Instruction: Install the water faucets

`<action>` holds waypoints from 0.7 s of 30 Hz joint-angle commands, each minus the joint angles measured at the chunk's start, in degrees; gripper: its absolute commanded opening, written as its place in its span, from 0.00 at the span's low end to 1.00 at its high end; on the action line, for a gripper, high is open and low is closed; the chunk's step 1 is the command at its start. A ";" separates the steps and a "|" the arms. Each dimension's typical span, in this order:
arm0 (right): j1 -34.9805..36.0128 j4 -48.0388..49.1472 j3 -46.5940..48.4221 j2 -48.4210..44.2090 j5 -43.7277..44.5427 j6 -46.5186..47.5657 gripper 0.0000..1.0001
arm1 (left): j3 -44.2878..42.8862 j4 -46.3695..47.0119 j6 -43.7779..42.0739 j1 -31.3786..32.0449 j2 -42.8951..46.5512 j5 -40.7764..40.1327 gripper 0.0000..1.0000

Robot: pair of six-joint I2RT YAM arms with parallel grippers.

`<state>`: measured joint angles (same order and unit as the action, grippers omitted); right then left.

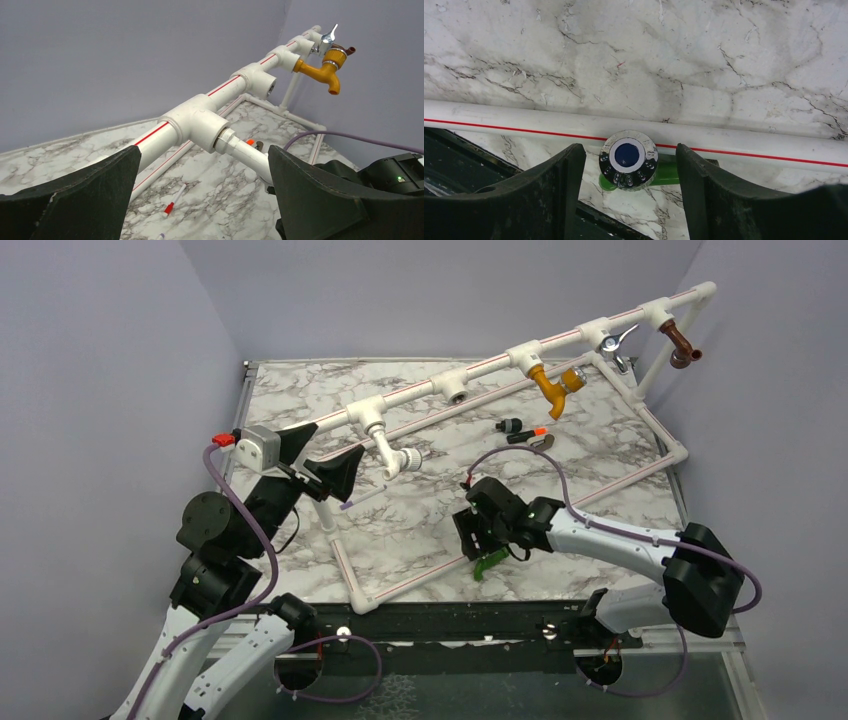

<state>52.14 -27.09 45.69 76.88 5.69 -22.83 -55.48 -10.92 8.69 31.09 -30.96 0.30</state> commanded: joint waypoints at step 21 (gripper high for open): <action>2.77 -2.61 1.65 -2.59 3.69 -0.47 0.01 | -0.43 -1.03 0.43 0.29 0.42 -1.14 0.99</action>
<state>54.41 -28.34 45.69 77.32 8.12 -22.90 -55.48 -11.27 8.73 31.24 -30.96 0.30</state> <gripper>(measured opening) 0.450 0.989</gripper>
